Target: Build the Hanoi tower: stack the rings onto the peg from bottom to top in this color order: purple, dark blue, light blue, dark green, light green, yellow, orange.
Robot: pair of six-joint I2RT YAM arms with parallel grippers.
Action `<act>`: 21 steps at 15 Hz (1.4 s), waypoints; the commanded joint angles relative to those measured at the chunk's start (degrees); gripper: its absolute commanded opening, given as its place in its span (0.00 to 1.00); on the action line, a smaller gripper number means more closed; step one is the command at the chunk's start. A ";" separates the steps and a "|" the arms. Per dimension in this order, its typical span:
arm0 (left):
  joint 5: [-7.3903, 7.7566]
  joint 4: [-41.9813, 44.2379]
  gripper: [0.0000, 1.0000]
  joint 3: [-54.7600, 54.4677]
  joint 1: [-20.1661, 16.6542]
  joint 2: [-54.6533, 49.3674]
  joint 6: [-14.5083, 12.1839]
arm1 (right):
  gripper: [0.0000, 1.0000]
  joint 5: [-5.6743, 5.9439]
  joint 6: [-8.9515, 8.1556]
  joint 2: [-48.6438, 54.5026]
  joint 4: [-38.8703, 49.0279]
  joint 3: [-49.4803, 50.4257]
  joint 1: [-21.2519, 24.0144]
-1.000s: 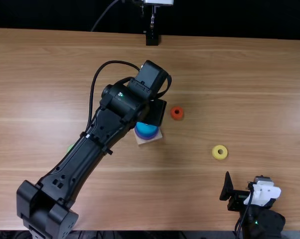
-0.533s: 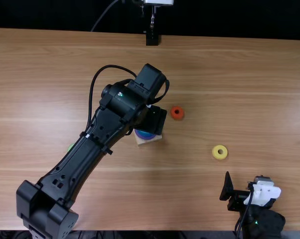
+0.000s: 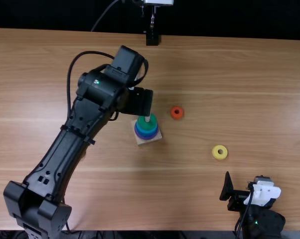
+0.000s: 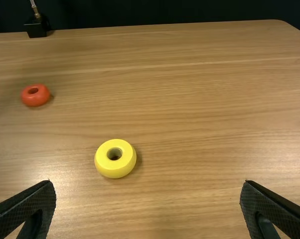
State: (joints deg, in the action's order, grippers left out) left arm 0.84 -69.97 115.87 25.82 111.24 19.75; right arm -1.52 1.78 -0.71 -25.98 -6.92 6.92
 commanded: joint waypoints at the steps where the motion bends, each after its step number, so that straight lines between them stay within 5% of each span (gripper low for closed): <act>1: 0.21 -0.27 1.00 0.93 -2.80 -2.87 0.19 | 1.00 -0.06 -0.09 0.71 -3.41 6.04 0.47; 6: 0.21 0.79 1.00 -14.62 -11.94 -13.07 -1.50 | 1.00 -0.06 -0.09 0.71 -3.41 6.04 0.47; 9: 0.21 9.44 1.00 -26.84 -15.72 -18.78 -8.67 | 1.00 -0.06 -0.09 0.71 -3.41 6.04 0.47; 16: 0.21 14.81 1.00 -43.45 -18.88 -24.23 -10.04 | 1.00 -0.06 -0.09 0.71 -3.41 6.04 0.47; 19: 0.21 14.92 1.00 -48.37 -19.14 -23.70 -18.59 | 1.00 -0.06 -0.09 0.71 -3.41 6.04 0.47; 21: 0.21 15.34 1.00 -51.71 -19.23 -23.53 -19.75 | 1.00 -0.06 0.01 0.71 -3.41 6.04 0.47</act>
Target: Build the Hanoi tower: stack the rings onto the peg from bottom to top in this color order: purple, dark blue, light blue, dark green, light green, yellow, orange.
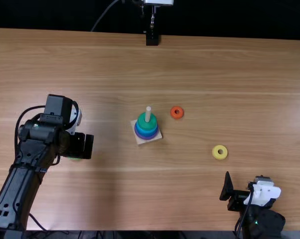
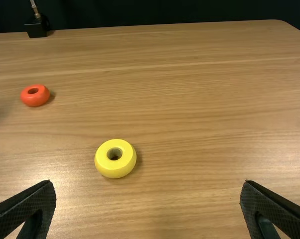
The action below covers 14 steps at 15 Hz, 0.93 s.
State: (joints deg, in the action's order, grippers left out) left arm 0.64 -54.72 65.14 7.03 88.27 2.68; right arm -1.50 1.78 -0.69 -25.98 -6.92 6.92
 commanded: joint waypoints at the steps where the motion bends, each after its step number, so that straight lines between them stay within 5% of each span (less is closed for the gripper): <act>1: 0.41 0.40 1.00 -2.30 -0.70 -0.47 -2.68 | 1.00 -0.08 -0.09 0.69 -3.41 6.04 0.47; 8: 0.52 18.12 1.00 -11.09 -1.93 -1.26 -1.94 | 1.00 -0.08 -0.09 0.69 -3.41 6.04 0.47; 14: -0.12 23.39 1.00 -17.95 -2.11 -5.48 -1.73 | 1.00 -0.08 -0.09 0.69 -3.41 6.04 0.47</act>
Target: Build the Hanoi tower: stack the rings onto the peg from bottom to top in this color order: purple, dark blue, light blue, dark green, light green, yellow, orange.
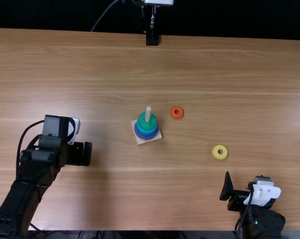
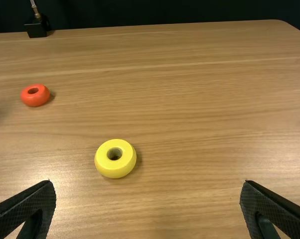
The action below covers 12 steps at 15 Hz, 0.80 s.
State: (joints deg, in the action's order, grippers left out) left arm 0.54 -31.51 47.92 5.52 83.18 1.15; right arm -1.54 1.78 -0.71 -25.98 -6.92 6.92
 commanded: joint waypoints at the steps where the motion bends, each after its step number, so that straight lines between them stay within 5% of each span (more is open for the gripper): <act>1: 0.10 -0.13 1.00 -0.64 -0.77 0.06 -0.30 | 1.00 -0.04 -0.09 0.71 -3.41 6.04 0.47; 12: 0.52 -2.88 1.00 4.99 -1.56 10.95 -0.62 | 1.00 -0.04 -0.09 0.71 -3.41 6.04 0.47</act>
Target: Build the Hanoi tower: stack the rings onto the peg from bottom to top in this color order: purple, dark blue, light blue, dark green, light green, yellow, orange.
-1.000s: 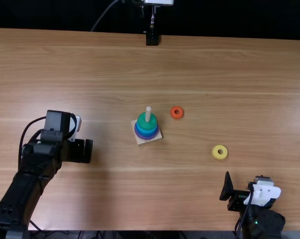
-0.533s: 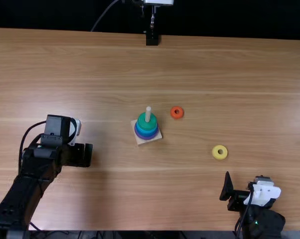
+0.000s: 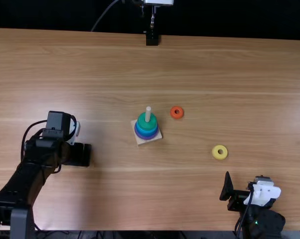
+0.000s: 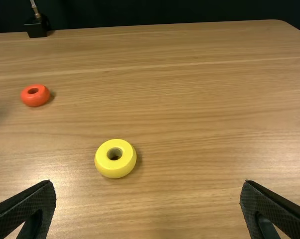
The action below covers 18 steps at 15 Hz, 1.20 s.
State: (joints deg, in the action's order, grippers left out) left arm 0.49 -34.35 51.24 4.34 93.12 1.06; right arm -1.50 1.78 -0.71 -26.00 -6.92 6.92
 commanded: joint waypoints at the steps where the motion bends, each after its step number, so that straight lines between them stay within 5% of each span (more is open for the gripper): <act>1: 0.56 -0.03 1.00 2.11 -0.38 1.01 -0.53 | 1.00 -0.08 -0.09 0.71 -3.38 6.04 0.47; 10: 0.77 0.49 1.00 3.42 -0.38 3.29 -0.85 | 1.00 -0.08 -0.09 0.71 -3.38 6.04 0.47; 11: 0.67 0.60 0.89 3.42 -0.38 3.29 -0.85 | 1.00 -0.08 -0.09 0.71 -3.38 6.04 0.47; 14: 0.88 0.60 0.27 3.25 -0.38 3.21 -0.74 | 1.00 -0.08 -0.09 0.71 -3.38 6.04 0.47; 15: 0.88 0.70 0.15 3.25 -0.38 3.29 -0.74 | 1.00 -0.08 -0.09 0.71 -3.38 6.04 0.47; 18: 0.77 0.60 0.05 3.34 -0.38 3.12 -0.43 | 1.00 -0.08 -0.09 0.71 -3.38 6.04 0.47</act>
State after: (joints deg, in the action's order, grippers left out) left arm 0.64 -33.76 52.53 4.34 95.53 0.84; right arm -1.48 1.78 -0.69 -25.98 -6.92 6.92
